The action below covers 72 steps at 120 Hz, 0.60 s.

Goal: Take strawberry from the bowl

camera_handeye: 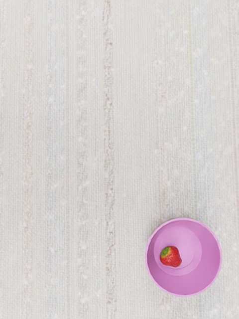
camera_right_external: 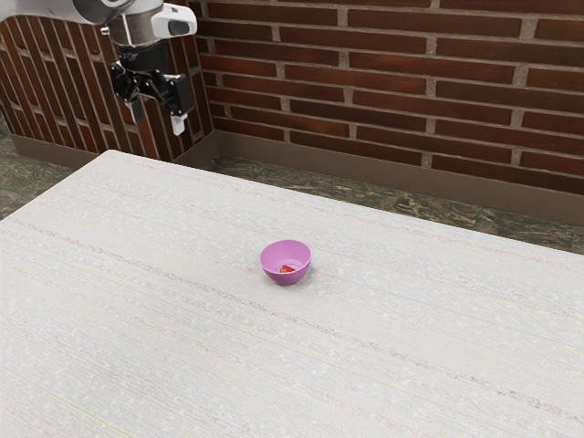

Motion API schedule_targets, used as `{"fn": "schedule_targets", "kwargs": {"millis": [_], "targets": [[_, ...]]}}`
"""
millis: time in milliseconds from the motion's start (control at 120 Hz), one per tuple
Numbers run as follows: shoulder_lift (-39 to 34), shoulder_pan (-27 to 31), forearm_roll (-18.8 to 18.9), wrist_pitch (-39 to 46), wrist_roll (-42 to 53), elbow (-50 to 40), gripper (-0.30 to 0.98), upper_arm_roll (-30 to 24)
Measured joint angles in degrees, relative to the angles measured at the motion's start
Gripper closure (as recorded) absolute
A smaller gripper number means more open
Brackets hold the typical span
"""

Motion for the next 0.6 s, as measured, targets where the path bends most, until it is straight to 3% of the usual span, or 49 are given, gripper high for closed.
{"fn": "schedule_targets", "kwargs": {"millis": [417,600], "targets": [[0.52,-0.59,0.05,-0.02,-0.1,0.14,0.0,-0.51],[6.26,-0.97,0.1,2.04,-0.13,3.84,0.0,-0.89]]}}
